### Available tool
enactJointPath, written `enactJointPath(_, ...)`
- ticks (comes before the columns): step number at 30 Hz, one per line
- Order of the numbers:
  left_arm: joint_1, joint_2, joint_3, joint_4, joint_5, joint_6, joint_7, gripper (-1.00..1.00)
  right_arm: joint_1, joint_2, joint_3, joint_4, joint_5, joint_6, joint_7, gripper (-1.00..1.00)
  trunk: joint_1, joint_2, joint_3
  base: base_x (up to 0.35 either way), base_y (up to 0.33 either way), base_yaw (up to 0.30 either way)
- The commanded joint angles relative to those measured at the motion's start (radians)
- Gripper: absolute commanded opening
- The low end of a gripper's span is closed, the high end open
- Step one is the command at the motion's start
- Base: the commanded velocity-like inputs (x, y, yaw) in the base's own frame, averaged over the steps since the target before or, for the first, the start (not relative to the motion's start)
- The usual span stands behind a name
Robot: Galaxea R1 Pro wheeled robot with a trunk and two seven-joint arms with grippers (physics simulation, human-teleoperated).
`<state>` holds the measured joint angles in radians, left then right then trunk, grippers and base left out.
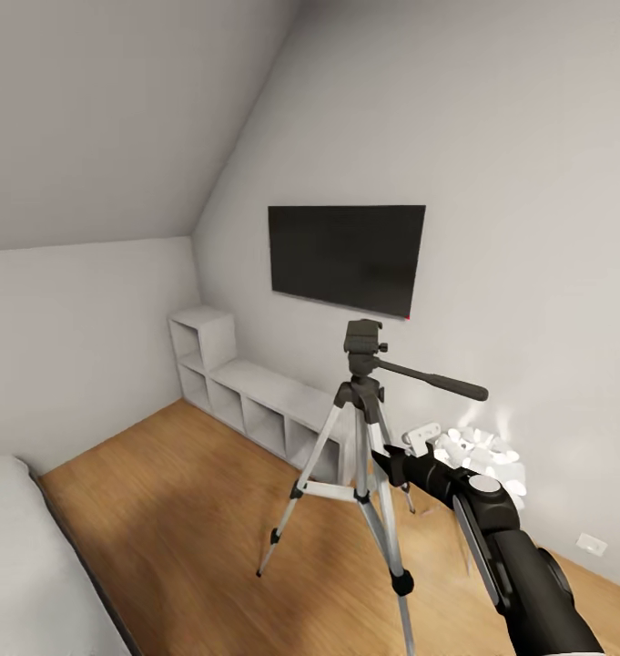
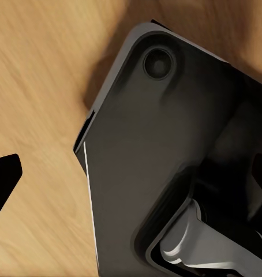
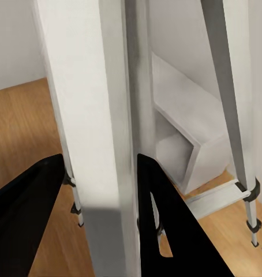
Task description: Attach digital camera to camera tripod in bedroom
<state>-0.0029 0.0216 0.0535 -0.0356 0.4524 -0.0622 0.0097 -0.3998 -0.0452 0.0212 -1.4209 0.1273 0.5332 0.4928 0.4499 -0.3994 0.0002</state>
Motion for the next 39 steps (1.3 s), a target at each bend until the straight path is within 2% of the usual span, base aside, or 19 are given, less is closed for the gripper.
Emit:
enactJointPath(1,0.000,0.000,0.005,0.000,-0.003,-0.002,0.001,1.00,-0.001,0.001,0.000,-0.002,0.004,0.003,0.006,-1.00,0.000,-0.001,0.000,-0.025,-0.032,0.000)
enactJointPath(10,0.000,0.000,0.005,0.000,-0.003,-0.002,0.000,1.00,-0.001,0.009,0.000,-0.001,0.005,-0.002,-0.010,-1.00,0.000,-0.001,0.000,-0.007,-0.009,0.000)
enactJointPath(17,0.000,0.000,0.005,0.000,-0.003,-0.002,0.001,1.00,-0.001,0.004,0.000,0.015,0.005,-0.055,0.004,-1.00,0.000,-0.001,0.000,-0.164,0.000,0.000)
enactJointPath(31,0.000,0.000,0.005,0.000,-0.003,-0.002,0.000,1.00,-0.001,-0.001,0.003,0.018,0.003,-0.061,0.009,-1.00,0.000,-0.001,0.000,-0.028,0.000,0.000)
enactJointPath(35,0.000,0.000,0.005,0.000,-0.003,-0.002,0.000,1.00,-0.001,0.002,0.003,0.020,0.003,-0.061,0.028,-1.00,0.000,-0.001,0.000,0.000,0.000,0.000)
enactJointPath(39,0.000,0.000,0.005,0.000,-0.003,-0.002,0.000,1.00,-0.001,0.002,0.003,0.036,0.002,-0.058,0.096,-1.00,0.000,-0.001,0.000,0.000,0.000,0.000)
